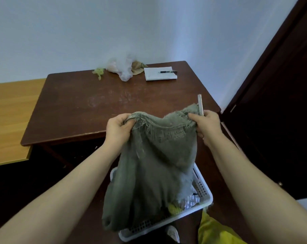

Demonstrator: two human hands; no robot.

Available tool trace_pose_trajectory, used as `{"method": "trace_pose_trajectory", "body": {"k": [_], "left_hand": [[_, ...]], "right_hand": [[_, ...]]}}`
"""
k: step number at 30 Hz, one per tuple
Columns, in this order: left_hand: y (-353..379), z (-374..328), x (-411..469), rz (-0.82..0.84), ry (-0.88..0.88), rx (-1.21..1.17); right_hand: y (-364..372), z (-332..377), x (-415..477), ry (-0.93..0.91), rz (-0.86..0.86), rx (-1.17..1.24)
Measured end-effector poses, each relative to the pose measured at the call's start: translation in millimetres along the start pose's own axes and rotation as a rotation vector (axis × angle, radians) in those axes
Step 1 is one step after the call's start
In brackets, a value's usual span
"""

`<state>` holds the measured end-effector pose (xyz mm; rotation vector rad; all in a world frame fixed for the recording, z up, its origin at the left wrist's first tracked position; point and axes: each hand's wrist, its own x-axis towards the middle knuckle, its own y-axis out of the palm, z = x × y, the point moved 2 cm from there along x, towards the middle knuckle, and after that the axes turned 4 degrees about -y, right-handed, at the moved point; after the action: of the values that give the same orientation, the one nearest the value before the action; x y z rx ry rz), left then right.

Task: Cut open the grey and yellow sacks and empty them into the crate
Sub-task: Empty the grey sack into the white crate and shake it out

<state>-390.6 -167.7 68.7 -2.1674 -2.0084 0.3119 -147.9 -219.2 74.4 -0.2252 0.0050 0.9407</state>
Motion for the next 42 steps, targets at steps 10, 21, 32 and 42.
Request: {"method": "trace_pose_trajectory", "body": {"k": [10, 21, 32, 42], "left_hand": [[5, -31, -5, 0.005, 0.1, -0.032], [12, -50, -25, 0.172, 0.143, 0.01], [-4, 10, -28, 0.49, -0.143, 0.114], [4, 114, -39, 0.334, -0.237, 0.553]], "right_hand": [[-18, 1, 8, -0.219, -0.032, -0.016], [1, 61, -20, -0.203, 0.408, 0.003], [25, 34, -50, -0.13, 0.568, -0.215], [-12, 20, -28, -0.02, 0.343, 0.078]]}}
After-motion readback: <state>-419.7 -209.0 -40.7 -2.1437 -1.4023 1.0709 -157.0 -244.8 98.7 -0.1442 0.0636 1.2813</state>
